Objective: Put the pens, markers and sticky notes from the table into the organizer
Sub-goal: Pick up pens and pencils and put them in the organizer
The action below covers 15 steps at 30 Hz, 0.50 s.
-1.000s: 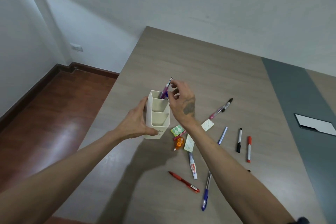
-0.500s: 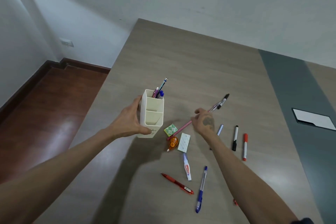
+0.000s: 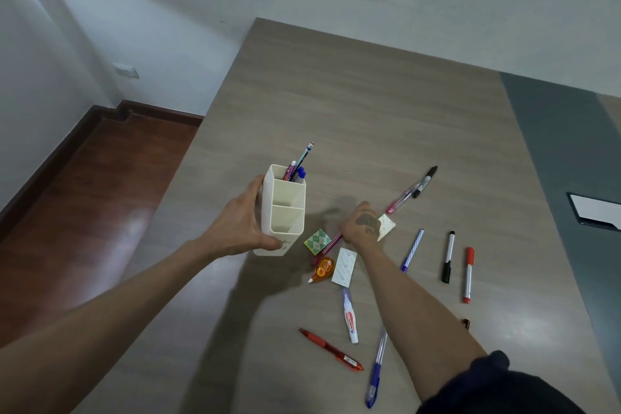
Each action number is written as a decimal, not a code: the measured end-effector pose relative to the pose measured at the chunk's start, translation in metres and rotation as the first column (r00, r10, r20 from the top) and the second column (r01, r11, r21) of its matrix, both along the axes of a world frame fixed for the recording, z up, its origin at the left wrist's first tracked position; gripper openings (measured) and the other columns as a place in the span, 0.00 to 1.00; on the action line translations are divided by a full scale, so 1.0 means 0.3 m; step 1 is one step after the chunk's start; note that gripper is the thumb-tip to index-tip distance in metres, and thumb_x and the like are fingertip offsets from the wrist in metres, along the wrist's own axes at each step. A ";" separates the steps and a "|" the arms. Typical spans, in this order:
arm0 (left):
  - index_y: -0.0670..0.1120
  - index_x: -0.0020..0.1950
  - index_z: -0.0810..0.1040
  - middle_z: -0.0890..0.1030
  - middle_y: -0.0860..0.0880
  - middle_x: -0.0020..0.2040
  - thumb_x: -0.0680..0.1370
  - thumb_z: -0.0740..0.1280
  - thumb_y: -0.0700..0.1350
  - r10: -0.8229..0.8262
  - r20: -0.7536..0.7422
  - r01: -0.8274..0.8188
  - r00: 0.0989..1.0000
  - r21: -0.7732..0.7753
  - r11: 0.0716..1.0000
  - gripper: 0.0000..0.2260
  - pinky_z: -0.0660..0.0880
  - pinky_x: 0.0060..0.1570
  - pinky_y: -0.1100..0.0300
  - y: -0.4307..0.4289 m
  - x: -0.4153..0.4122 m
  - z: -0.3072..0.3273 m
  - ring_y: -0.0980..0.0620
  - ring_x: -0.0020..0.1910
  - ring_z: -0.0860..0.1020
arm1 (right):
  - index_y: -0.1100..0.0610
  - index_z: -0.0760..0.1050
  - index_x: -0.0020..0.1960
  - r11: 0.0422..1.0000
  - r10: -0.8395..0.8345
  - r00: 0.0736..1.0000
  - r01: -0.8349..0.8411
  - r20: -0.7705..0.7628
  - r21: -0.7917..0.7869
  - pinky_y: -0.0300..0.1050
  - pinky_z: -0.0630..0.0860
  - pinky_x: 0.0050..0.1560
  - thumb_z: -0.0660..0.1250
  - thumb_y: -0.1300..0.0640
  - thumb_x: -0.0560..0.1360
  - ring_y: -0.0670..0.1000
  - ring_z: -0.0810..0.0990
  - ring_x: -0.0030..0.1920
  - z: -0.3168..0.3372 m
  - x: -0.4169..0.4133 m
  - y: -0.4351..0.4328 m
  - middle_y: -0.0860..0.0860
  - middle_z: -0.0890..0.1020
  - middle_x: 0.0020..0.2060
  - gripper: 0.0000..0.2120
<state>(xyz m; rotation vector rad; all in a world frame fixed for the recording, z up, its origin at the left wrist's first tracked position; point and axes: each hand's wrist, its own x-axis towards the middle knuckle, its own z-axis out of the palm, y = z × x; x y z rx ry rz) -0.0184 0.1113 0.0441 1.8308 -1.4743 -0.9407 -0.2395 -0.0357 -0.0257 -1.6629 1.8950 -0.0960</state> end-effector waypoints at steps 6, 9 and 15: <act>0.56 0.79 0.59 0.75 0.63 0.62 0.62 0.85 0.48 0.009 -0.020 -0.010 1.000 -0.006 1.000 0.52 0.76 0.48 0.71 0.000 0.003 0.008 0.60 0.60 0.78 | 0.62 0.61 0.68 0.986 -0.083 0.976 0.110 0.203 -0.125 0.44 0.77 0.37 0.70 0.60 0.73 0.57 0.80 0.43 0.115 0.019 -0.030 0.59 0.79 0.48 0.28; 0.56 0.79 0.59 0.75 0.65 0.62 0.61 0.84 0.49 0.014 -0.032 -0.014 0.999 -0.022 1.000 0.52 0.75 0.48 0.72 -0.001 -0.002 0.024 0.62 0.60 0.77 | 0.53 0.64 0.63 0.924 -0.026 0.904 0.184 0.428 -0.334 0.44 0.76 0.30 0.69 0.62 0.71 0.56 0.82 0.34 0.234 0.011 -0.055 0.51 0.80 0.33 0.24; 0.57 0.79 0.57 0.74 0.64 0.63 0.62 0.85 0.49 -0.010 -0.039 0.008 0.999 -0.041 0.999 0.53 0.78 0.53 0.67 -0.011 -0.033 0.058 0.59 0.60 0.77 | 0.53 0.68 0.62 0.775 0.276 0.689 0.252 0.670 -0.579 0.48 0.84 0.40 0.70 0.64 0.73 0.53 0.85 0.35 0.554 0.039 -0.046 0.54 0.83 0.35 0.21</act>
